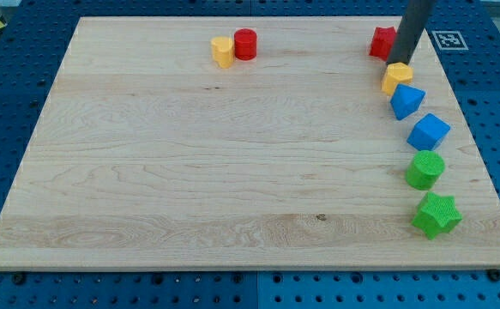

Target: Place the red star at the top of the yellow hexagon

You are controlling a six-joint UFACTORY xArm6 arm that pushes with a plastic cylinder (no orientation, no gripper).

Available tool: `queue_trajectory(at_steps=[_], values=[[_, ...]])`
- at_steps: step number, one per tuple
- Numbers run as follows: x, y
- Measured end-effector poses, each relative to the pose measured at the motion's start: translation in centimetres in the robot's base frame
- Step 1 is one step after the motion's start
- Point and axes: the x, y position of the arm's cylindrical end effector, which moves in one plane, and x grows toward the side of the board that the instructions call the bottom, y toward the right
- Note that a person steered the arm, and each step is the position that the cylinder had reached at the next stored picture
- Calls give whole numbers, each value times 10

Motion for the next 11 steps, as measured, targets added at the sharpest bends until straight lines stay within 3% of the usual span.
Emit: queue_trajectory(at_steps=[1,4,6,8,11], values=[[-1,-19],[-61,-39],[-96,-21],[-96,3],[-77,-6]])
